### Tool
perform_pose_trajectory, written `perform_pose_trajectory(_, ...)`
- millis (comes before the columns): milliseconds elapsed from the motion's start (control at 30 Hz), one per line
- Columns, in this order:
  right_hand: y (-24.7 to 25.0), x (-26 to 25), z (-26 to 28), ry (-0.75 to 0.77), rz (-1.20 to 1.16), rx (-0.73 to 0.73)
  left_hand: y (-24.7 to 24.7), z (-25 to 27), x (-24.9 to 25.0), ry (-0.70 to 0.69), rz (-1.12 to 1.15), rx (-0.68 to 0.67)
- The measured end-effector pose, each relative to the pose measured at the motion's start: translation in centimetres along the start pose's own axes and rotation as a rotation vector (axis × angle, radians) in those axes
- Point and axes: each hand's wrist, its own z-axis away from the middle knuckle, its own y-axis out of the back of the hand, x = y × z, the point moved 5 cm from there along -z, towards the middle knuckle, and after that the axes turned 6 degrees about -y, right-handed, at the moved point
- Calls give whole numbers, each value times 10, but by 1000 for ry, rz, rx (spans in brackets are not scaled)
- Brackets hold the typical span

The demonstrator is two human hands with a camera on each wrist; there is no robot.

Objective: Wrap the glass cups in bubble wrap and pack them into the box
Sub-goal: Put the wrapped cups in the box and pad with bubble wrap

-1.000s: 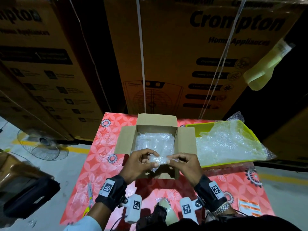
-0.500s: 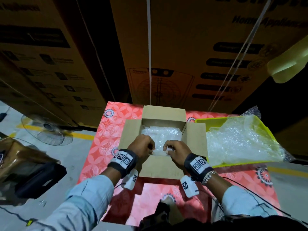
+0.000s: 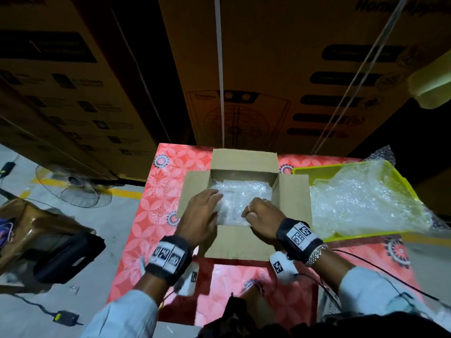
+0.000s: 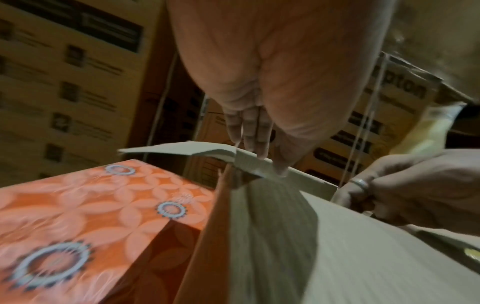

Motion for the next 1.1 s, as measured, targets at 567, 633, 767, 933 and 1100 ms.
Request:
perform_pose_trajectory(567, -16, -33, 27, -28, 8, -249, -27, 46, -14, 120, 214, 58)
perform_pose_trajectory(633, 1, -29, 38, 34, -132, -144, -21, 45, -11, 137, 218, 95)
perform_pose_trajectory(767, 50, 5, 79, 121, -403, 215, -5, 44, 9, 249, 150, 260)
perform_pose_trajectory(933, 105, 116, 113, -139, -444, 516, -3, 37, 60, 208, 180, 375)
perform_pose_trajectory(1100, 93, 209, 90, -477, -133, 268, -16, 29, 106, 139, 207, 384)
